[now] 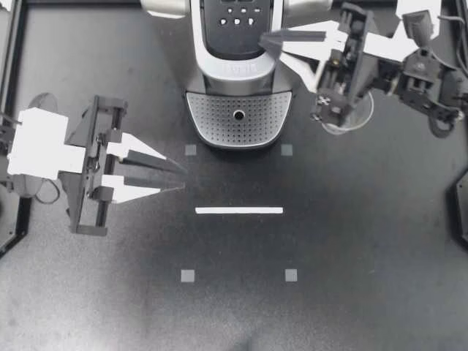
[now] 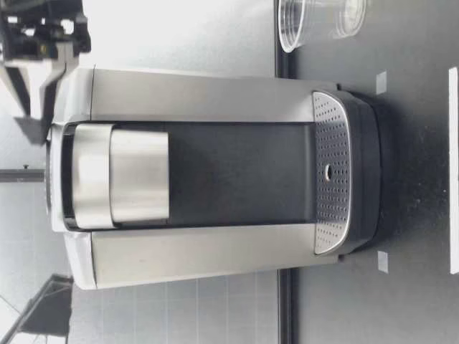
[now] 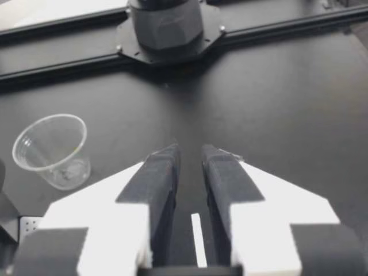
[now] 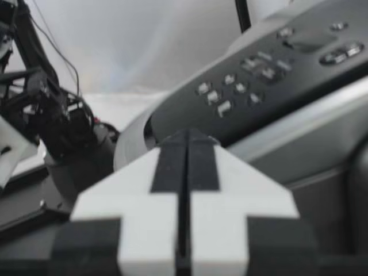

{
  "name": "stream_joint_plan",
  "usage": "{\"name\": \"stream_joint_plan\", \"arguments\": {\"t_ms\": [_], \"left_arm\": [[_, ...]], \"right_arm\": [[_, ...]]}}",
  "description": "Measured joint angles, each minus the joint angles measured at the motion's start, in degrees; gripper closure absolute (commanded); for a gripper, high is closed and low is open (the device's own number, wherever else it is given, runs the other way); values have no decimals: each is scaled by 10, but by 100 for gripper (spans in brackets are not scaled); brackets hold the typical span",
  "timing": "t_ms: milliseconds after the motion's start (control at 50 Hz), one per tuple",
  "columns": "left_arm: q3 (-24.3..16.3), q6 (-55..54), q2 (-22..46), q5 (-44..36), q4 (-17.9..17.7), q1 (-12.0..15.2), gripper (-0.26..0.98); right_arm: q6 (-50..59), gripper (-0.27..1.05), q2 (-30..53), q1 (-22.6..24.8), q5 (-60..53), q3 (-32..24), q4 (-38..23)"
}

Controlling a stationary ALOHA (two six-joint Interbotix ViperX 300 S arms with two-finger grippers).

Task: Place the coffee capsule inside the capsule container, then place the cup onto the center of the cup tray, then push the 'Hot Water' and 'Travel Mug' buttons.

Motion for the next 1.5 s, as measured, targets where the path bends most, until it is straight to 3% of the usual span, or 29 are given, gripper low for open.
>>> {"name": "stream_joint_plan", "arguments": {"t_ms": [360,600,840,1020,1300,1500], "left_arm": [[9,0,0,-16,-4,0,50],[15,0,1,-18,-4,0,50],[26,0,1,-18,-5,17,50],[39,0,2,-18,-6,40,50],[47,0,2,-18,-7,51,50],[55,0,3,-18,-9,52,50]], "right_arm": [[62,72,-108,-39,135,129,106],[162,71,-175,-104,233,202,115],[265,70,-194,-170,276,261,115],[278,62,-187,-192,277,274,115],[285,30,-126,-193,278,263,115],[285,28,-77,-193,285,236,114]]}}
